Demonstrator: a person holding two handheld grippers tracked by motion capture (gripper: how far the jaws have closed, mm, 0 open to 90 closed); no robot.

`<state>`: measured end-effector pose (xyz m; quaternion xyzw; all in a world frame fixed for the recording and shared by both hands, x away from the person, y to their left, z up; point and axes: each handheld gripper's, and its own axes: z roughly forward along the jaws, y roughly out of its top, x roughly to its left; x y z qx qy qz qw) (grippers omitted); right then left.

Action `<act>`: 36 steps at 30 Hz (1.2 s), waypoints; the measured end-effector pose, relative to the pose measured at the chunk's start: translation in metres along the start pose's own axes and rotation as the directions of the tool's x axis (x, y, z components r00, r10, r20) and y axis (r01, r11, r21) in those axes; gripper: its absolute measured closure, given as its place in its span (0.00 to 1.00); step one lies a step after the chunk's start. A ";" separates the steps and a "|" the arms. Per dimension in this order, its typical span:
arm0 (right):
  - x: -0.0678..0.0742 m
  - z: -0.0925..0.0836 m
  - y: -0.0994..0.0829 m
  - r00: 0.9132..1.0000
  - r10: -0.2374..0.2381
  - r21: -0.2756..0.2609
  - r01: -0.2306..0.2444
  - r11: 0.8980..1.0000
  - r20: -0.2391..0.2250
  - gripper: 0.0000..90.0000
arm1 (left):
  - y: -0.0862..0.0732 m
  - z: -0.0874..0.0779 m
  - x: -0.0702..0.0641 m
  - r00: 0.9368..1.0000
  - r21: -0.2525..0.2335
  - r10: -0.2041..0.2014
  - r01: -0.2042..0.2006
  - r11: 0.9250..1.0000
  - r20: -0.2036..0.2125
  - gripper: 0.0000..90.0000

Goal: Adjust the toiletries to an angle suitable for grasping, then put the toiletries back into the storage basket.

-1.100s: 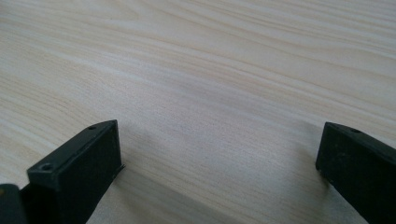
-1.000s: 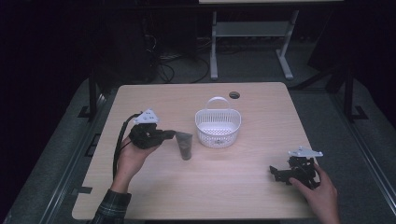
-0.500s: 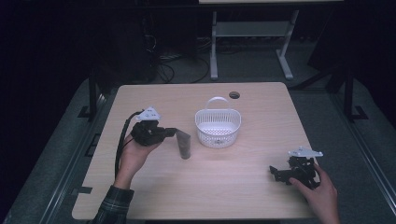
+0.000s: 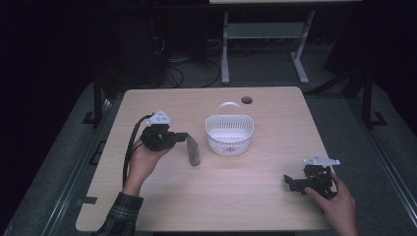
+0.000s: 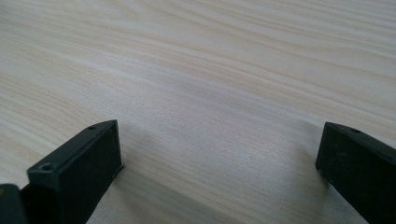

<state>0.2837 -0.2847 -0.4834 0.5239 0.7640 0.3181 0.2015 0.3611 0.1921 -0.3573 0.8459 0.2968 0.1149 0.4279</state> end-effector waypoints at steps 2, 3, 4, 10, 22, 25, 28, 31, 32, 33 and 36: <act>0.000 0.000 0.000 1.000 0.003 0.001 -0.003 1.000 0.000 0.00 | -0.001 -0.003 0.000 1.000 -0.004 0.001 -0.001 1.000 0.001 0.99; 0.000 0.000 0.000 1.000 0.003 0.001 -0.003 1.000 0.000 0.00 | -0.001 -0.003 0.000 1.000 -0.004 0.001 -0.001 1.000 0.001 0.99; 0.000 0.000 0.000 1.000 0.002 0.001 -0.002 1.000 0.000 0.00 | -0.002 -0.004 0.000 1.000 -0.005 -0.004 0.004 1.000 0.001 0.99; 0.000 0.000 0.000 1.000 0.001 0.000 -0.001 1.000 -0.001 0.00 | -0.006 -0.011 0.000 1.000 0.002 -0.006 0.006 1.000 -0.005 0.78; 0.000 0.000 0.000 1.000 -0.001 0.000 0.001 1.000 -0.001 0.00 | -0.003 -0.014 -0.005 1.000 0.036 -0.008 0.008 0.999 -0.024 0.28; 0.000 0.000 0.000 1.000 -0.002 0.001 0.002 1.000 -0.001 0.00 | 0.001 -0.013 -0.007 1.000 0.067 -0.002 0.003 0.998 -0.025 0.18; 0.000 0.000 0.000 1.000 -0.002 0.000 0.002 1.000 -0.002 0.00 | 0.005 -0.012 -0.009 1.000 0.094 0.009 -0.007 0.996 -0.023 0.16; 0.000 0.000 0.000 1.000 -0.001 0.001 0.001 1.000 -0.001 0.00 | 0.010 -0.012 -0.012 1.000 0.090 0.018 -0.016 0.996 -0.024 0.15; 0.000 0.000 0.000 1.000 -0.003 0.000 0.003 1.000 0.000 0.00 | 0.011 -0.012 -0.012 0.999 0.088 0.019 -0.017 0.996 -0.025 0.15; 0.000 0.000 0.000 1.000 -0.002 0.000 0.002 1.000 0.000 0.00 | 0.013 -0.012 -0.013 0.999 0.092 0.023 -0.021 0.996 -0.027 0.15; 0.000 0.000 0.000 1.000 -0.001 0.000 0.001 1.000 0.001 0.00 | 0.016 -0.011 -0.013 0.999 0.099 0.027 -0.024 0.995 -0.030 0.15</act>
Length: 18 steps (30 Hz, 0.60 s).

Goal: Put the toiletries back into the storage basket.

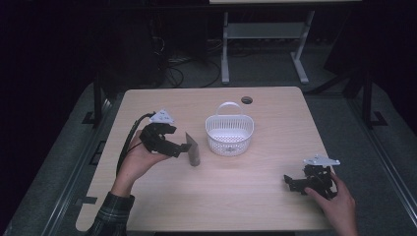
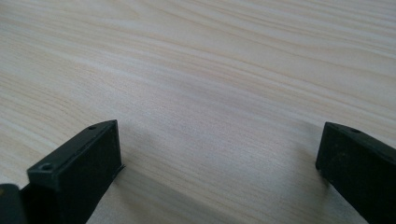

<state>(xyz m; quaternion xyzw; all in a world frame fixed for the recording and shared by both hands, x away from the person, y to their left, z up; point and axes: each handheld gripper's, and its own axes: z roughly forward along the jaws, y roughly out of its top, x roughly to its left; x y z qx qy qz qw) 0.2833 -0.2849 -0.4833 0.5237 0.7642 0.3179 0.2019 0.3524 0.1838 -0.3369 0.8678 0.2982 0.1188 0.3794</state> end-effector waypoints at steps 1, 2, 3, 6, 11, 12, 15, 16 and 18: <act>0.000 0.000 0.000 1.000 0.000 0.000 0.000 1.000 0.000 0.00 | 0.001 0.000 0.000 1.000 0.002 0.000 0.000 1.000 0.000 0.15; 0.000 0.000 0.000 1.000 0.000 0.000 0.000 1.000 0.000 0.00 | 0.003 0.000 -0.001 1.000 0.006 -0.001 0.001 1.000 0.000 0.15; 0.000 0.000 0.000 1.000 0.000 0.000 0.000 1.000 0.000 0.00 | 0.005 0.001 -0.001 1.000 0.007 0.004 -0.003 1.000 -0.003 0.15; 0.000 0.000 0.000 1.000 0.000 0.000 0.000 1.000 0.000 0.00 | 0.009 0.002 -0.003 1.000 0.016 0.010 -0.010 1.000 0.000 0.14; 0.000 0.000 0.000 1.000 0.000 0.000 0.000 1.000 -0.002 0.00 | 0.015 0.009 -0.006 1.000 0.029 0.015 -0.015 0.999 0.003 0.14; 0.000 0.000 0.000 1.000 -0.003 0.000 0.003 1.000 -0.003 0.00 | 0.016 0.009 -0.006 1.000 0.036 0.021 -0.021 0.999 0.005 0.14; 0.000 0.000 0.000 1.000 -0.003 0.000 0.003 1.000 -0.003 0.00 | 0.019 0.014 -0.009 1.000 0.044 0.026 -0.026 0.999 0.007 0.14; 0.000 0.000 0.000 1.000 -0.003 0.000 0.003 1.000 -0.003 0.00 | 0.020 0.015 -0.009 1.000 0.047 0.028 -0.028 0.998 0.007 0.14; 0.000 0.000 0.000 1.000 -0.004 -0.001 0.004 1.000 -0.004 0.00 | 0.022 0.018 -0.010 0.999 0.052 0.032 -0.032 0.998 0.010 0.14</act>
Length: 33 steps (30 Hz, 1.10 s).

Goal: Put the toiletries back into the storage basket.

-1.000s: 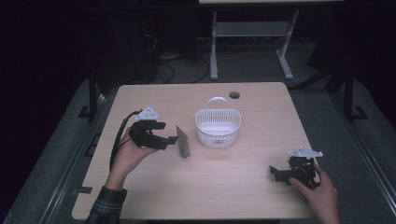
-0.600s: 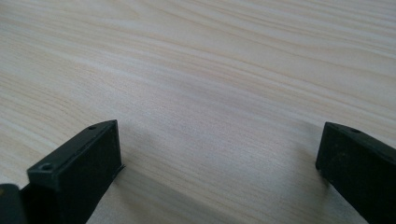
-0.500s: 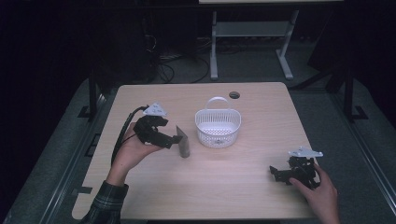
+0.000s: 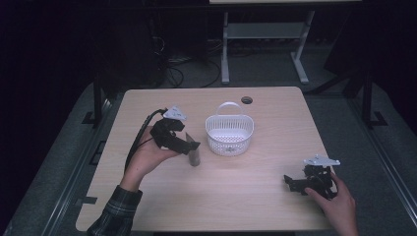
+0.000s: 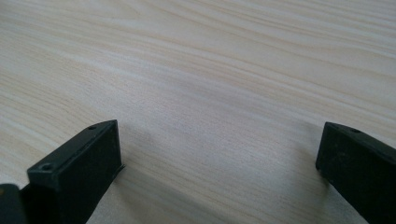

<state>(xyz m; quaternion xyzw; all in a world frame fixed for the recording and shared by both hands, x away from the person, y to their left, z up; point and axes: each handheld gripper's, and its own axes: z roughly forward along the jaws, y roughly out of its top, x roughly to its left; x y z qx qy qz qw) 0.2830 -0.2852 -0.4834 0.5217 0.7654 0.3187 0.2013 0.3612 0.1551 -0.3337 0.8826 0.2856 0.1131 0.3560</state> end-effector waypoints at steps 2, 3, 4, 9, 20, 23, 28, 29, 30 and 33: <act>0.000 0.000 0.000 1.000 0.000 0.000 0.000 1.000 0.000 0.00 | 0.001 0.003 -0.001 1.000 0.011 0.000 0.000 1.000 -0.001 0.14; 0.000 0.000 0.000 1.000 0.000 0.000 0.000 1.000 0.000 0.00 | 0.002 0.005 -0.001 1.000 0.017 0.000 0.000 1.000 -0.001 0.14; 0.000 0.000 0.000 1.000 0.000 0.000 0.000 1.000 0.000 0.00 | 0.002 0.007 -0.001 1.000 0.024 -0.002 0.002 1.000 -0.001 0.14; 0.000 0.000 0.000 1.000 0.000 0.000 0.000 1.000 0.000 0.00 | 0.004 0.015 -0.001 1.000 0.054 0.001 -0.001 0.999 -0.007 0.15; 0.000 0.000 0.000 1.000 -0.001 0.000 0.001 1.000 0.001 0.00 | 0.005 0.028 0.002 1.000 0.116 -0.006 0.008 0.993 -0.017 0.16; 0.000 0.000 0.000 1.000 -0.001 0.000 0.001 1.000 0.001 0.00 | 0.005 0.028 0.002 1.000 0.123 -0.007 0.009 0.992 -0.016 0.20; 0.000 0.000 0.000 1.000 0.000 0.000 0.000 1.000 0.001 0.00 | 0.005 0.029 0.002 1.000 0.128 -0.015 0.016 0.992 -0.006 0.26; 0.000 0.000 0.000 1.000 0.000 0.000 0.000 1.000 0.001 0.00 | 0.005 0.029 0.002 1.000 0.128 -0.016 0.017 0.992 -0.005 0.26; 0.000 0.000 0.000 1.000 0.000 0.000 0.000 1.000 0.001 0.00 | 0.006 0.029 0.002 1.000 0.126 -0.018 0.018 0.992 -0.002 0.27; 0.000 0.000 0.000 1.000 0.000 0.000 0.000 1.000 0.001 0.00 | 0.006 0.029 0.002 1.000 0.129 -0.018 0.017 0.992 0.005 0.32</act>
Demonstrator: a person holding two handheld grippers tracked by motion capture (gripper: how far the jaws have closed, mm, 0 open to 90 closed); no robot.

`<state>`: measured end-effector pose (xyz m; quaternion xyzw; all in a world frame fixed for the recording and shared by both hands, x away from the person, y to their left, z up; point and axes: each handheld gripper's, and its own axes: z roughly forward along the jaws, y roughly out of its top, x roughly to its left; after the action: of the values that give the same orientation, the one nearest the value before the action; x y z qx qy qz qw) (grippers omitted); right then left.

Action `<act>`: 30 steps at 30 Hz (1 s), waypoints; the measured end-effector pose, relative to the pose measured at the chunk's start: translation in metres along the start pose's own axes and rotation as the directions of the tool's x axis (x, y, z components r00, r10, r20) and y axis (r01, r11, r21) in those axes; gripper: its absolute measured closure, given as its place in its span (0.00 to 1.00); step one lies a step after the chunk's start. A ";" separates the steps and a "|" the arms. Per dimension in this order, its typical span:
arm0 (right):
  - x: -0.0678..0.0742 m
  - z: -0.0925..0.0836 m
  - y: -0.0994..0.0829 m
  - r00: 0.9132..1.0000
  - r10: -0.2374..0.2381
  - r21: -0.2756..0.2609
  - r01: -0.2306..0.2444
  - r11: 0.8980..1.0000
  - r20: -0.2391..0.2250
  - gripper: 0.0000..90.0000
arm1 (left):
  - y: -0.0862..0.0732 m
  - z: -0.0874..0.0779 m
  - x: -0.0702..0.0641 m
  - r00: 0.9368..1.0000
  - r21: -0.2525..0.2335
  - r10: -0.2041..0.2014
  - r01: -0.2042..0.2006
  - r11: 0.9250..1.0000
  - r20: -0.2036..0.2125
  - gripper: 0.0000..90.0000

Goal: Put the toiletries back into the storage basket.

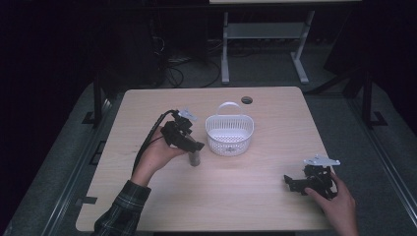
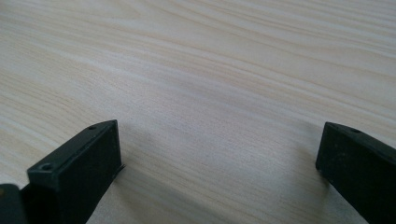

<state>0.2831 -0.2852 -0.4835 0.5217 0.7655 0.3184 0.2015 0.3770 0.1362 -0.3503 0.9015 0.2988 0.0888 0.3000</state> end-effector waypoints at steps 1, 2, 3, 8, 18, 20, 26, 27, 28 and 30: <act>0.000 0.000 0.000 1.000 0.000 0.000 0.000 1.000 0.000 0.00 | 0.000 0.000 0.000 1.000 0.000 -0.001 0.001 1.000 0.000 0.32; 0.000 0.000 0.000 1.000 0.000 0.000 0.000 1.000 0.000 0.00 | 0.000 0.000 0.000 1.000 0.001 -0.001 0.001 1.000 0.002 0.32; 0.000 0.000 0.000 1.000 0.000 0.000 0.000 1.000 0.000 0.00 | 0.000 0.000 0.000 1.000 0.001 -0.002 0.002 1.000 0.002 0.32; 0.000 0.000 0.000 1.000 0.000 0.000 0.000 1.000 0.000 0.00 | 0.000 0.000 -0.001 1.000 0.001 0.003 -0.003 1.000 -0.004 0.32; 0.000 0.000 0.000 1.000 0.000 0.000 0.000 1.000 0.000 0.00 | 0.000 -0.001 -0.001 1.000 0.005 0.011 -0.011 1.000 -0.009 0.33; 0.000 0.000 0.000 1.000 0.000 0.000 0.000 1.000 0.000 0.00 | 0.000 -0.001 -0.002 1.000 0.004 0.012 -0.012 1.000 -0.013 0.33; 0.000 0.000 0.000 1.000 0.000 0.000 0.000 1.000 0.000 0.00 | 0.000 -0.003 -0.001 1.000 -0.004 0.011 -0.011 1.000 -0.011 0.33; 0.000 0.000 0.000 1.000 0.000 0.000 0.000 1.000 0.000 0.00 | 0.000 -0.003 -0.001 1.000 -0.006 0.009 -0.010 1.000 -0.011 0.33; 0.000 0.000 0.000 1.000 0.000 0.000 0.000 1.000 0.000 0.00 | 0.000 -0.004 0.000 1.000 -0.006 0.009 -0.009 1.000 -0.011 0.33; 0.000 0.000 0.000 1.000 0.000 0.000 0.000 1.000 0.000 0.00 | 0.000 -0.005 0.000 1.000 -0.011 0.007 -0.008 1.000 -0.010 0.33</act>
<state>0.2831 -0.2852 -0.4835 0.5216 0.7654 0.3184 0.2016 0.3752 0.1386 -0.3459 0.9006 0.2965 0.0962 0.3030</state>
